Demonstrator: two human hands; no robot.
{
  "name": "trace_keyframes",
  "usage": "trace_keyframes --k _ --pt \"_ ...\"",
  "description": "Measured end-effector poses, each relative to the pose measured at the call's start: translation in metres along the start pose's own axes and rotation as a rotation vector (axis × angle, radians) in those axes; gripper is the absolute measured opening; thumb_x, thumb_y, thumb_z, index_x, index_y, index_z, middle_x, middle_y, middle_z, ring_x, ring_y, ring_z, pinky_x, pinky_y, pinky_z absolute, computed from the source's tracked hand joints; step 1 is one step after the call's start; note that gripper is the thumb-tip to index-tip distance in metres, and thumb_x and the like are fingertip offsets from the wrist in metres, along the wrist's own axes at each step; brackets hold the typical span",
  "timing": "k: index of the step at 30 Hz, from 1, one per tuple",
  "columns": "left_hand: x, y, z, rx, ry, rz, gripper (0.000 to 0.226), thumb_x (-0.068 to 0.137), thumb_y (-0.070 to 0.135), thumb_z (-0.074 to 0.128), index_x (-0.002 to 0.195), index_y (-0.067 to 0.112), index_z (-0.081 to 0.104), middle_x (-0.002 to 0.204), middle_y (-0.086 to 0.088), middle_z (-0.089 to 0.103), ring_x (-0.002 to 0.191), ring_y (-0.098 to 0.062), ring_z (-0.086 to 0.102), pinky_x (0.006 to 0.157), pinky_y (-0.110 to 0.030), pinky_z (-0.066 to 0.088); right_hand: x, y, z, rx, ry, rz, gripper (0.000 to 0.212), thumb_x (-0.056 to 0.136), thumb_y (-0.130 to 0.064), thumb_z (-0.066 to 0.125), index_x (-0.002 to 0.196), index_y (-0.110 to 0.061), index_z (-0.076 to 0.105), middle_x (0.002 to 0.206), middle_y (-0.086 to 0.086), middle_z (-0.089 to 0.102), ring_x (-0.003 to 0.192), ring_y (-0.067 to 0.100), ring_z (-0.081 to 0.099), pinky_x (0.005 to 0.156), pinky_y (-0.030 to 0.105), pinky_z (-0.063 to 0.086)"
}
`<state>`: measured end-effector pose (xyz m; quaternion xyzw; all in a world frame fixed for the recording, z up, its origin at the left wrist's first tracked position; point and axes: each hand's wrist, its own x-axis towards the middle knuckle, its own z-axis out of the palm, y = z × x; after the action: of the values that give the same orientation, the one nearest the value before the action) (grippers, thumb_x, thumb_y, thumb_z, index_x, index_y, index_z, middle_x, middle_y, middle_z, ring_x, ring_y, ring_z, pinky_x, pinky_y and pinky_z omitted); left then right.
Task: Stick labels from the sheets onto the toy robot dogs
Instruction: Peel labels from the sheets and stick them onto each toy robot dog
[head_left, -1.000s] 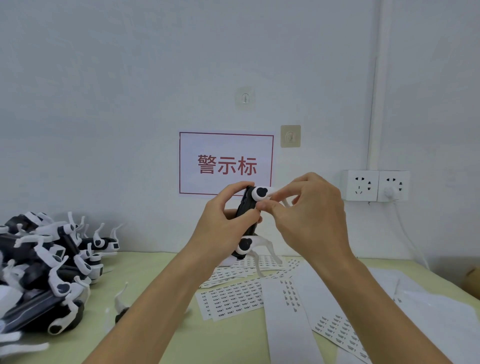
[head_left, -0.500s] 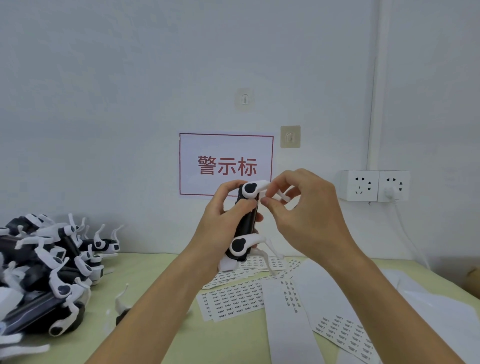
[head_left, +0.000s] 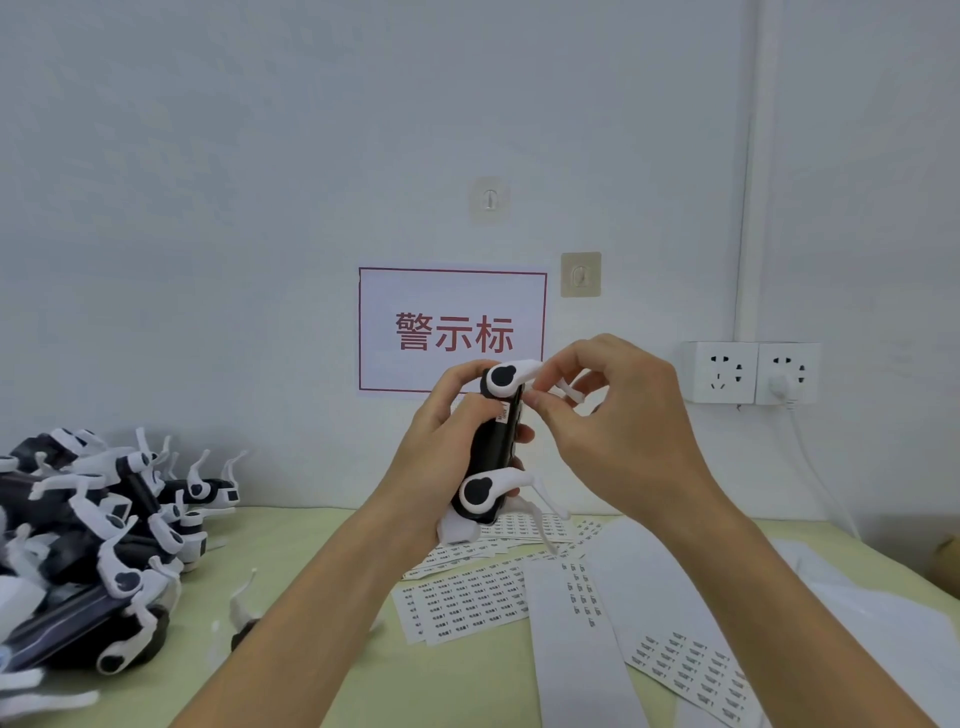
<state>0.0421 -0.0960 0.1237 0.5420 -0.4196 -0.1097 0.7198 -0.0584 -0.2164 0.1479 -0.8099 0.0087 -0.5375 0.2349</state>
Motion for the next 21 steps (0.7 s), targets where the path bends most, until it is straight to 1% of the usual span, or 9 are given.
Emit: trace_keyframes --k 3,7,9,11,13,15,17,21 --pt "-0.0013 -0.0005 -0.0010 0.030 -0.013 0.020 0.025 0.099 0.020 0.054 0.113 0.039 0.064 0.094 -0.015 0.074 0.079 -0.024 0.069 0.070 -0.038 0.058 0.0008 0.0007 -0.0014 0.017 -0.002 0.007 0.022 0.079 -0.019 0.081 0.071 -0.032 0.064 0.084 -0.016 0.063 0.078 0.004 0.059 0.062 0.007 0.041" --pt "-0.0035 0.0000 -0.0030 0.040 -0.062 0.026 0.032 0.100 0.014 0.052 0.114 0.040 0.063 0.098 -0.016 0.074 0.075 -0.028 0.067 0.071 -0.038 0.056 0.0021 0.0007 -0.0026 0.024 -0.010 0.019 0.024 0.078 -0.019 0.081 0.069 -0.033 0.064 0.084 -0.014 0.064 0.080 0.003 0.058 0.061 0.005 0.040" --pt "-0.0032 0.0004 -0.0031 0.034 -0.080 0.030 0.036 0.093 0.013 0.056 0.116 0.040 0.062 0.099 -0.016 0.074 0.075 -0.028 0.067 0.070 -0.038 0.056 0.0026 0.0012 -0.0033 0.025 -0.013 0.027 0.023 0.078 -0.019 0.081 0.069 -0.033 0.065 0.084 -0.013 0.065 0.080 0.003 0.058 0.062 0.004 0.040" --pt "-0.0026 0.0012 -0.0027 0.029 -0.082 0.019 0.044 0.081 0.017 0.058 0.118 0.040 0.061 0.096 -0.014 0.073 0.075 -0.028 0.066 0.070 -0.038 0.055 0.0030 0.0017 -0.0039 0.023 -0.017 0.030 0.022 0.078 -0.019 0.081 0.070 -0.032 0.065 0.084 -0.014 0.066 0.080 0.003 0.058 0.062 0.005 0.041" --pt "-0.0022 0.0014 -0.0024 0.014 -0.076 0.013 0.047 0.078 0.018 0.058 0.119 0.039 0.060 0.094 -0.013 0.073 0.074 -0.028 0.066 0.069 -0.038 0.054 0.0030 0.0017 -0.0043 0.026 -0.018 0.028 0.022 0.078 -0.020 0.081 0.070 -0.032 0.065 0.085 -0.014 0.066 0.080 0.004 0.058 0.062 0.005 0.041" --pt "-0.0019 0.0009 -0.0018 0.003 -0.065 0.024 0.041 0.083 0.017 0.061 0.118 0.038 0.060 0.093 -0.013 0.073 0.074 -0.028 0.066 0.069 -0.038 0.055 0.0031 0.0012 -0.0047 0.029 -0.019 0.022 0.020 0.078 -0.020 0.081 0.071 -0.031 0.066 0.085 -0.014 0.065 0.079 0.005 0.059 0.061 0.006 0.041" --pt "-0.0019 0.0007 -0.0010 0.029 -0.042 0.038 0.032 0.095 0.015 0.059 0.115 0.040 0.061 0.093 -0.013 0.074 0.073 -0.030 0.067 0.069 -0.038 0.055 0.0033 0.0006 -0.0058 0.027 -0.031 0.013 0.019 0.078 -0.020 0.081 0.072 -0.030 0.067 0.085 -0.015 0.065 0.078 0.005 0.059 0.061 0.007 0.042" --pt "-0.0022 0.0009 -0.0012 0.077 -0.068 0.044 0.033 0.101 0.009 0.050 0.115 0.037 0.059 0.095 -0.014 0.074 0.073 -0.032 0.070 0.066 -0.036 0.055 0.0035 -0.0002 -0.0087 0.028 -0.056 0.013 0.016 0.078 -0.021 0.081 0.073 -0.030 0.068 0.085 -0.015 0.065 0.079 0.005 0.059 0.062 0.007 0.042"
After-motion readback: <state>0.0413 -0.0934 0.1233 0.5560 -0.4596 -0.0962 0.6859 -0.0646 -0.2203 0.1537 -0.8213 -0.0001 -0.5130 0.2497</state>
